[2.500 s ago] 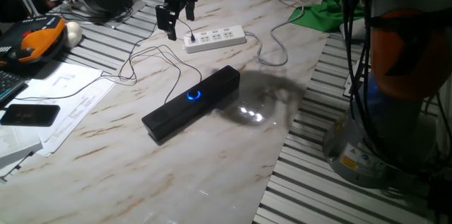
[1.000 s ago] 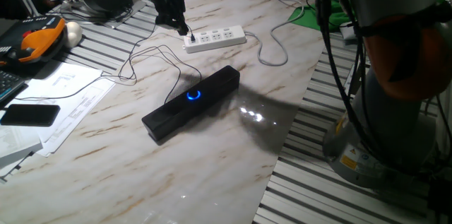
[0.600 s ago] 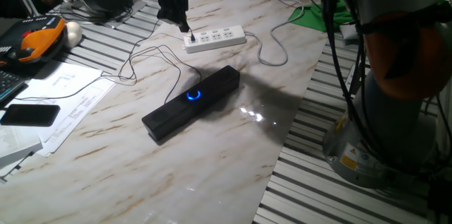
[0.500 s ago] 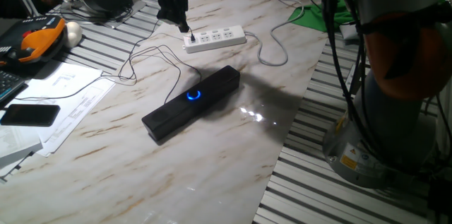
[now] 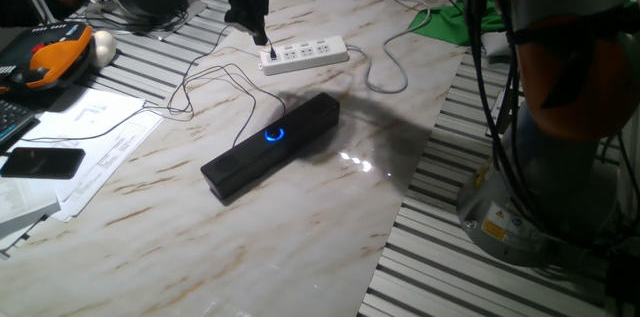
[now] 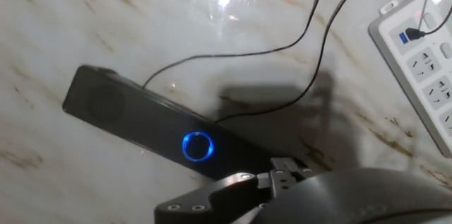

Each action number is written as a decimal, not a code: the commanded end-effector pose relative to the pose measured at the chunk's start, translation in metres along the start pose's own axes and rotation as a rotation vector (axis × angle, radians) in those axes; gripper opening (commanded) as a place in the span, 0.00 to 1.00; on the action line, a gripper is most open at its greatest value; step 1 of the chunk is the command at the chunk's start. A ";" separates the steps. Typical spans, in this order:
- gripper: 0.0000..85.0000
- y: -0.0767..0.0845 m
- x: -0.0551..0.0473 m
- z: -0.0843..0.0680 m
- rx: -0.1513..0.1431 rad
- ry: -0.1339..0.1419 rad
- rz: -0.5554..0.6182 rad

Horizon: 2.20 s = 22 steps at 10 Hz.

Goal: Turn the knob to decrease the volume of the speaker

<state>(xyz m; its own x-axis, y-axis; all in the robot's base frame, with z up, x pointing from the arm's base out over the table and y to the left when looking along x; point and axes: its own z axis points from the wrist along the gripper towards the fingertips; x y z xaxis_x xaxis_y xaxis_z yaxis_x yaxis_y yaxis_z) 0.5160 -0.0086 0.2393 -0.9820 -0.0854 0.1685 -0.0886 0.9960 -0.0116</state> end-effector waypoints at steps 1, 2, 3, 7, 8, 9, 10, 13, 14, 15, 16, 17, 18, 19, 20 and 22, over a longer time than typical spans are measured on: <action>0.00 0.000 0.000 0.000 0.001 -0.001 -0.001; 0.00 0.000 0.000 0.000 0.003 0.001 -0.007; 0.00 0.000 0.000 0.000 0.007 0.003 -0.004; 0.00 0.000 0.000 0.000 -0.060 0.029 0.227; 0.00 0.000 0.000 0.000 -0.066 0.041 0.345; 0.00 0.000 0.000 0.000 -0.081 0.044 0.455; 0.00 0.000 0.000 0.000 -0.088 0.038 0.531; 0.00 0.000 0.000 0.000 -0.157 0.020 0.692; 0.00 0.000 0.000 0.000 -0.200 0.056 0.740; 0.00 0.000 0.000 0.000 -0.232 0.085 0.786; 0.00 0.000 0.000 0.000 -0.234 0.097 0.805; 0.00 0.000 0.000 0.000 -0.243 0.110 0.804; 0.00 0.000 0.000 0.000 -0.265 0.103 0.802; 0.00 0.000 0.000 0.000 -0.294 0.097 0.809; 0.00 0.000 0.000 0.000 -0.306 0.097 0.807; 0.00 0.000 0.000 0.000 -0.298 0.090 0.803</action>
<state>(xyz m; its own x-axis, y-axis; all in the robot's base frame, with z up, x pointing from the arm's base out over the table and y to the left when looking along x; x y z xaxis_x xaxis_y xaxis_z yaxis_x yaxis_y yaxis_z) 0.5159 -0.0087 0.2393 -0.8104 0.5043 0.2982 0.5512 0.8288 0.0962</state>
